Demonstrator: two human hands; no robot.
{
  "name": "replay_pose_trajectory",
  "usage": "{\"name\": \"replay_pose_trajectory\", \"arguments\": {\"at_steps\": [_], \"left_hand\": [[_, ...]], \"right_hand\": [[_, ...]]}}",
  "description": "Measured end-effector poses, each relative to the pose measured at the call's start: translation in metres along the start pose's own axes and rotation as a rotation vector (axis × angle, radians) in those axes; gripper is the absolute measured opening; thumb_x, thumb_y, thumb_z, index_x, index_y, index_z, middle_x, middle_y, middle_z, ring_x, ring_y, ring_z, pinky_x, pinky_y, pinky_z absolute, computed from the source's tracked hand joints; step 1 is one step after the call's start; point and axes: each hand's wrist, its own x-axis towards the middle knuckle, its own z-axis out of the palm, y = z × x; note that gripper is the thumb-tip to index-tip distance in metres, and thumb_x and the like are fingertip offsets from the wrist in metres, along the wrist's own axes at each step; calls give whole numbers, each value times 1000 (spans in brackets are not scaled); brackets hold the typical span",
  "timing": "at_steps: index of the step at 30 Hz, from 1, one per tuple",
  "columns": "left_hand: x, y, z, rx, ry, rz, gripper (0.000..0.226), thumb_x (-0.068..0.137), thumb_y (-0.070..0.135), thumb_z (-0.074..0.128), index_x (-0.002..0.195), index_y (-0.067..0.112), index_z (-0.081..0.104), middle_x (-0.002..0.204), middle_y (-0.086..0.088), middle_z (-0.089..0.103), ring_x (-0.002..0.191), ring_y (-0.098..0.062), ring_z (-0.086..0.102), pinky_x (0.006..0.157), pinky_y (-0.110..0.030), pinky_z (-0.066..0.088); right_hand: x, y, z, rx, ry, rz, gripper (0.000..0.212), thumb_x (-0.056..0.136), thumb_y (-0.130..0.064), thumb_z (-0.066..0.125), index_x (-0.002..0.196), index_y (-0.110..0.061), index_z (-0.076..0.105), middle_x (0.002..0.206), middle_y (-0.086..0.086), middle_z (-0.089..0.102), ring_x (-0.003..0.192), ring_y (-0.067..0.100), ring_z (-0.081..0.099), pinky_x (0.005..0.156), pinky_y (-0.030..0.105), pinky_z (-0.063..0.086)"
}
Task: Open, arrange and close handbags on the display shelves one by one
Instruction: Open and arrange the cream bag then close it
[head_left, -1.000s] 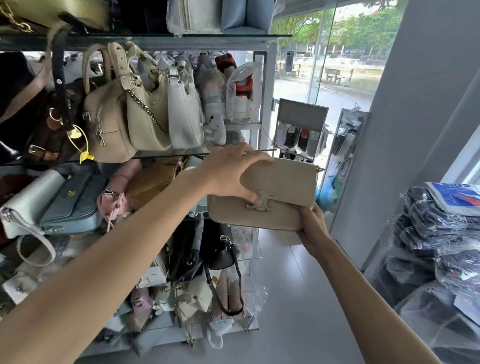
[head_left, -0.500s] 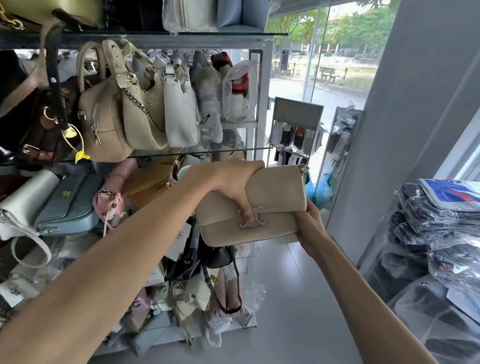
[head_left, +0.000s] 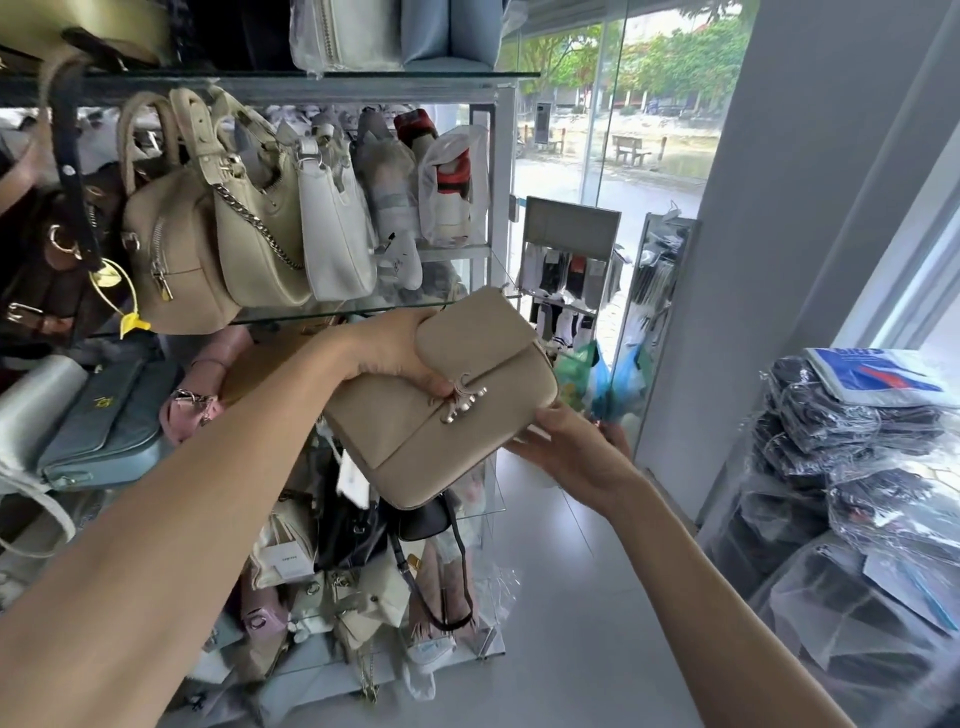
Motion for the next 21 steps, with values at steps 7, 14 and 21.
{"name": "replay_pose_trajectory", "arguments": {"at_steps": [7, 14, 21], "left_hand": [[-4, 15, 16, -2, 71, -44, 103, 42, 54, 101, 131, 33, 54, 119, 13, 68, 107, -10, 66, 101, -43, 54], [-7, 25, 20, 58, 50, -32, 119, 57, 47, 99, 154, 40, 30, 135, 14, 51, 120, -13, 56, 102, -38, 48], [-15, 22, 24, 327, 264, 245, 99, 62, 63, 90, 147, 38, 46, 145, 5, 45, 132, -12, 40, 114, -40, 34]], "right_hand": [[10, 23, 41, -47, 172, 3, 54, 71, -8, 77, 123, -1, 65, 116, 18, 73, 102, 31, 71, 79, 50, 61], [11, 28, 38, -54, 260, -117, 46, 69, -7, 75, 114, -4, 68, 98, 9, 77, 90, 23, 72, 79, 44, 60], [13, 18, 38, -123, 388, -208, 74, 59, -20, 78, 129, -1, 60, 106, 11, 74, 94, 24, 71, 72, 39, 60]]}}
